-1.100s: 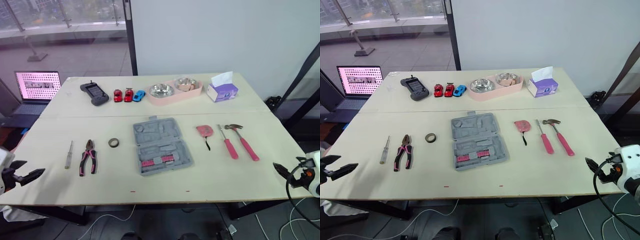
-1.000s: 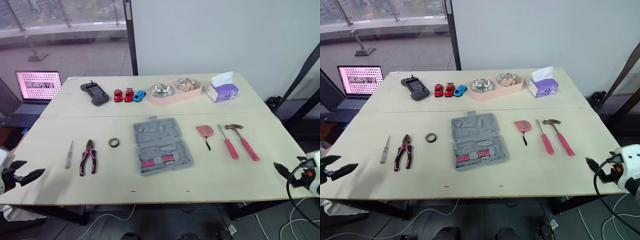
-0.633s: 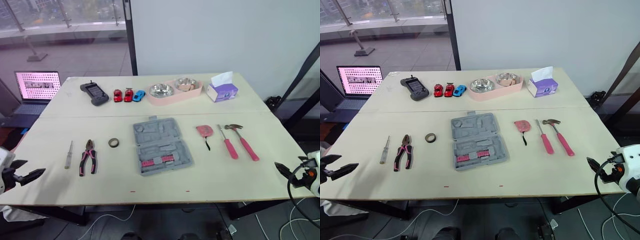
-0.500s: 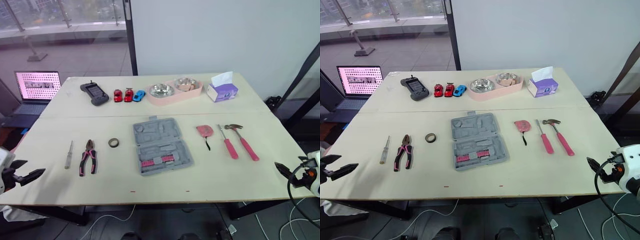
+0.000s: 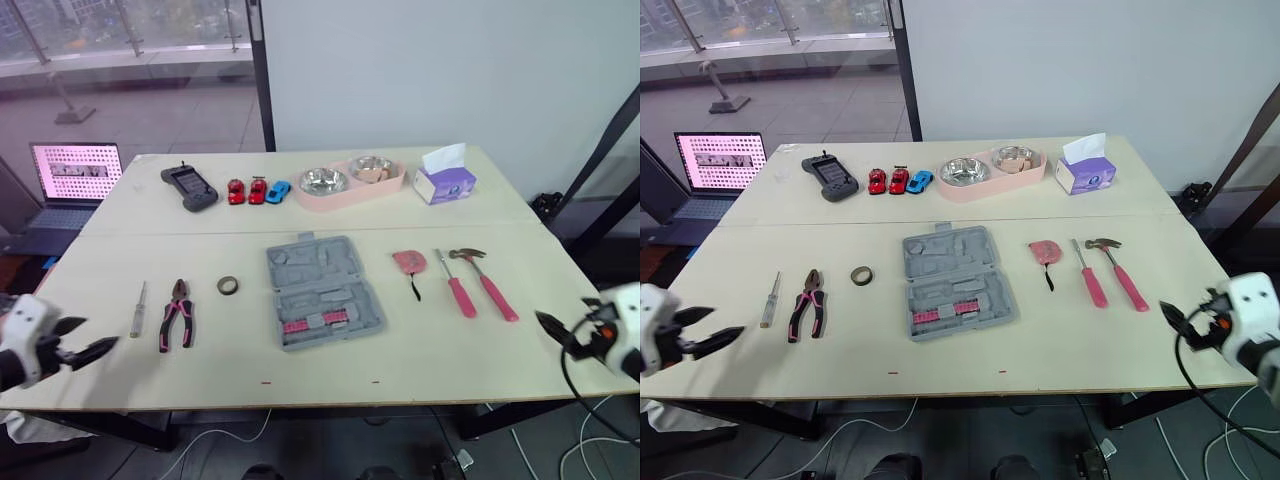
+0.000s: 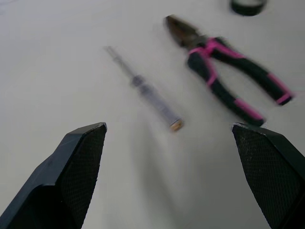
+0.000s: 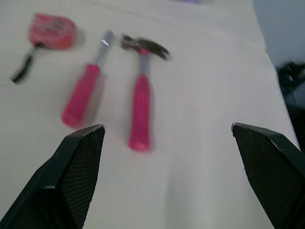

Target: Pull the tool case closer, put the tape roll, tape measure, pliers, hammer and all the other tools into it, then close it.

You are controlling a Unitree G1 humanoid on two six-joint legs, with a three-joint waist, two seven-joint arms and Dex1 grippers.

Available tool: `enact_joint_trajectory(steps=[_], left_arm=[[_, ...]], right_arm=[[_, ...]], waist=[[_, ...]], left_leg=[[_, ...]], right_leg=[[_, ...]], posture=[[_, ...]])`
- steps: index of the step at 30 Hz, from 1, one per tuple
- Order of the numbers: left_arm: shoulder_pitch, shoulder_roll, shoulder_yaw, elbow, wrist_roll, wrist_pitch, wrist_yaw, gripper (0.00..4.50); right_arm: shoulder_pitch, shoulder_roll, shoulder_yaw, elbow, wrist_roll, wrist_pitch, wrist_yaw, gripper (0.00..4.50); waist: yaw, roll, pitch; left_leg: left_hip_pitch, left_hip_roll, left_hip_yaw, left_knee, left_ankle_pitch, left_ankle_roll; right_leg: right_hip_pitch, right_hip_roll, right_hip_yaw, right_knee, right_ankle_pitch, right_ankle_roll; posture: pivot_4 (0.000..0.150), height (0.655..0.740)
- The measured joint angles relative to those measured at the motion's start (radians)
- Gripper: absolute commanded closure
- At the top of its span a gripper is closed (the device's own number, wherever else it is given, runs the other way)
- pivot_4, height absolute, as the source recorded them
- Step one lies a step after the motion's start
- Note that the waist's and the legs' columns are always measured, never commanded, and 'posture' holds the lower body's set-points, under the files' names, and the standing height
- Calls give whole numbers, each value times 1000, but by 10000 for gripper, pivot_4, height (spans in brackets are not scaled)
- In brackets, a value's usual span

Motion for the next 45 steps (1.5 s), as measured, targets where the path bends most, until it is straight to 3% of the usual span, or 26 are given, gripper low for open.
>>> enact_joint_trajectory(steps=[2,6,12,13,15,16,24,33,45], left_arm=[[6,-67,-45,-128,-21,60,24,772],[-47,-223,-172,-358,-30,192,123,0],[-172,-343,-298,-364,6,232,210,26836],[-192,-356,-323,-339,27,227,220,33380],[-228,-383,-369,-283,61,210,233,43414],[-243,-391,-386,-247,76,200,236,44664],[-390,-384,-450,31,206,49,253,44664],[-586,-472,-530,312,335,-117,269,44664],[-615,-489,-539,392,371,-206,247,44664]], right_arm=[[-40,18,53,-46,0,18,-9,0],[-178,83,219,-98,-19,67,-45,11881],[-365,147,467,20,-119,71,-35,40561],[-410,168,512,87,-152,55,-30,45000],[-489,207,586,204,-206,20,-23,45000],[-533,225,623,266,-234,-6,-15,45000],[-780,317,755,680,-397,-178,2,45000],[-996,402,822,1078,-548,-336,-14,45000],[-1056,448,843,1169,-624,-419,52,45000]], waist=[[2,0,0],[5,0,0],[0,-1,0],[-3,-1,0],[-3,-1,0],[-4,-1,0],[-2,-1,0],[-5,-1,0],[-13,0,-1]], left_leg=[[-1,0,0,0,0,0],[-1,0,0,2,0,0],[-1,0,0,2,0,0],[0,0,0,2,1,-1],[0,-1,0,2,2,-4],[0,0,0,2,3,-5],[-1,-1,0,3,4,-7],[-1,-1,-2,3,5,-9],[-1,-1,-3,3,5,-9]], right_leg=[[0,0,0,0,0,0],[1,0,0,1,0,0],[0,1,-1,0,0,0],[0,1,-1,0,0,0],[0,1,-1,0,0,0],[0,1,-1,0,0,0],[0,0,-2,1,0,0],[0,0,-3,2,0,0],[0,0,-3,2,0,0]], posture=[[1500,7400],[1500,7400],[1500,7400],[1500,7400],[1500,7400],[1500,7400],[1500,7400],[1500,7400],[1500,7400]])
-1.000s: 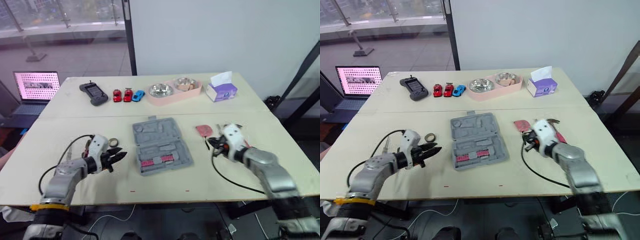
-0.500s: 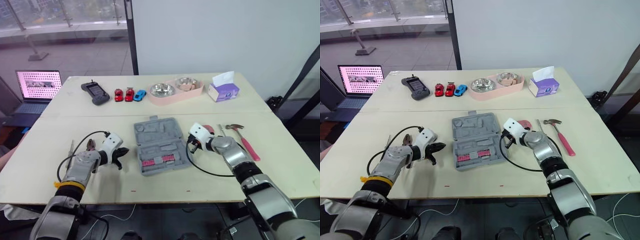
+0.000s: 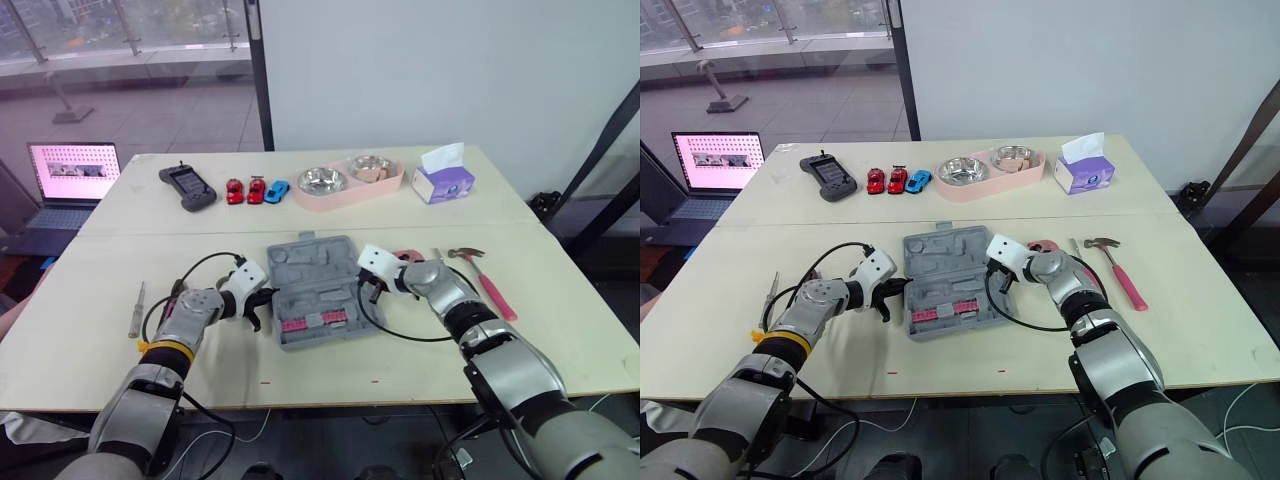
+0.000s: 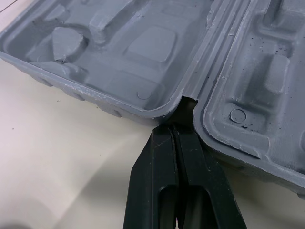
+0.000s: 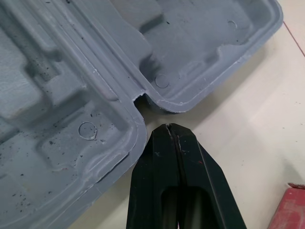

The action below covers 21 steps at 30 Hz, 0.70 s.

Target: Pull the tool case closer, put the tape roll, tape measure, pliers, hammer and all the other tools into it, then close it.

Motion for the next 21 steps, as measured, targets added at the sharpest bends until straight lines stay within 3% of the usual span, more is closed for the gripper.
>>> enact_joint_trajectory(steps=[7,16,21], left_arm=[[91,42,12,-111,-4,1,-38,44664],[303,120,13,-428,-55,112,-133,44664],[357,145,13,-515,-71,157,-139,44664]], right_arm=[[129,-24,-11,-235,9,65,92,45000],[428,-80,-29,-777,32,342,136,45000],[544,-101,-30,-988,35,484,139,45000]], waist=[[-18,1,-3],[-13,1,-5],[-11,1,-6]], left_leg=[[0,0,-1,-1,0,0],[1,0,-2,-2,0,0],[2,0,-2,-2,0,1]], right_leg=[[1,0,-1,-1,0,0],[2,0,-1,-2,0,0],[4,0,-1,-2,0,0]], posture=[[1500,7400],[1500,7400],[1500,7400]])
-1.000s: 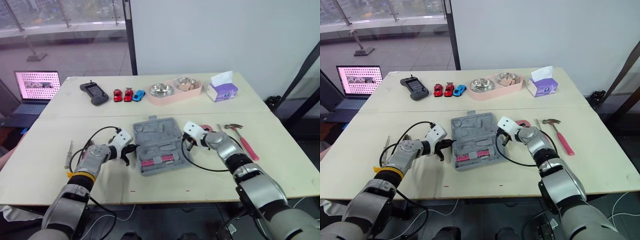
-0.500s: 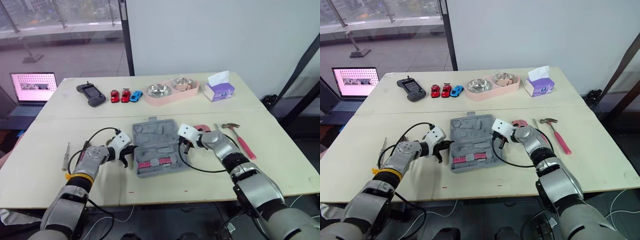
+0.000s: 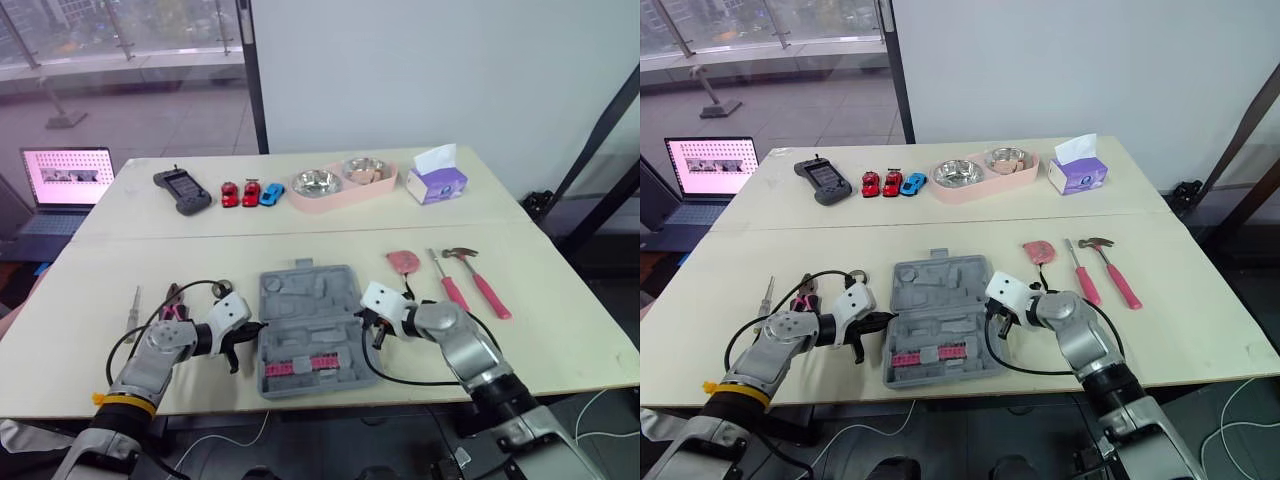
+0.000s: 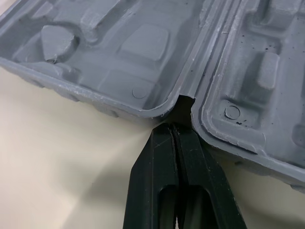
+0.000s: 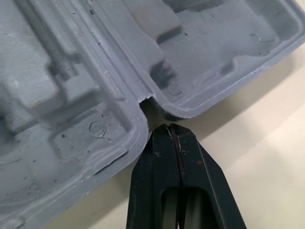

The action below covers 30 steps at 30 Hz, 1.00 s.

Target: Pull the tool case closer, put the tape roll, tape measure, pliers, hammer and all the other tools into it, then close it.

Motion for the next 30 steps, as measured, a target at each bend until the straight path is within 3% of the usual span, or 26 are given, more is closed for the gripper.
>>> enact_joint_trajectory(steps=[18,30], left_arm=[[106,12,-11,-153,-15,63,-5,44664],[113,14,-13,-162,-15,67,-6,44664]], right_arm=[[126,-38,9,-270,26,275,-1,45000],[147,-80,22,-334,62,348,-3,45000]], waist=[[26,0,-1],[30,0,-3]], left_leg=[[1,0,0,0,-4,7],[2,0,0,0,-4,7]], right_leg=[[2,0,0,-2,0,0],[2,0,0,-3,0,0]], posture=[[1500,7400],[1500,7400]])
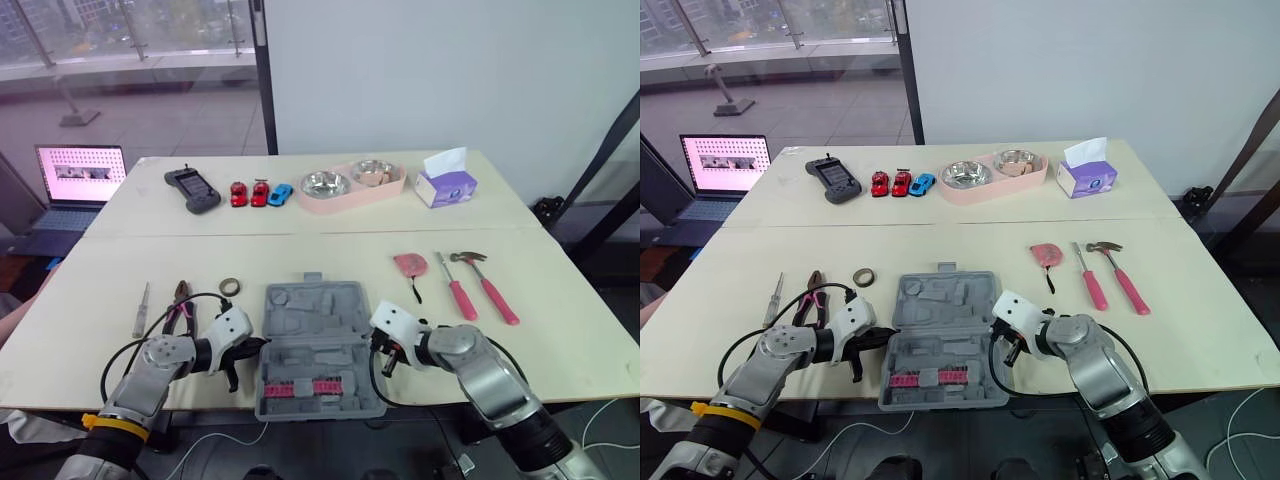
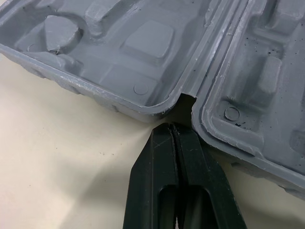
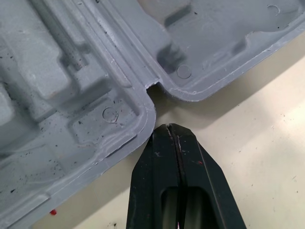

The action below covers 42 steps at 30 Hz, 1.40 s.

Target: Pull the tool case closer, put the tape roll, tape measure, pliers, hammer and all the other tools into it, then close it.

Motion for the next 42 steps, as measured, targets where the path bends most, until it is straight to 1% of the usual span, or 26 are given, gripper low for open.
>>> enact_joint_trajectory(steps=[11,18,42], left_arm=[[14,5,-1,-25,-4,18,-23,44664],[26,7,-12,-43,-13,20,-35,44664],[-6,7,-32,-9,-19,10,-46,44664]], right_arm=[[21,-19,4,-32,34,26,-17,45000],[36,-42,5,-64,54,56,-21,45000],[45,-94,21,-110,102,105,-44,45000]], waist=[[6,0,0],[18,0,0],[23,0,0]], left_leg=[[0,0,0,0,0,0],[0,0,0,0,0,0],[0,-1,0,0,0,0]], right_leg=[[0,0,0,-1,0,0],[0,0,0,-1,0,0],[1,-1,0,-2,0,0]], posture=[[1500,7400],[1500,7400],[1500,7400]])
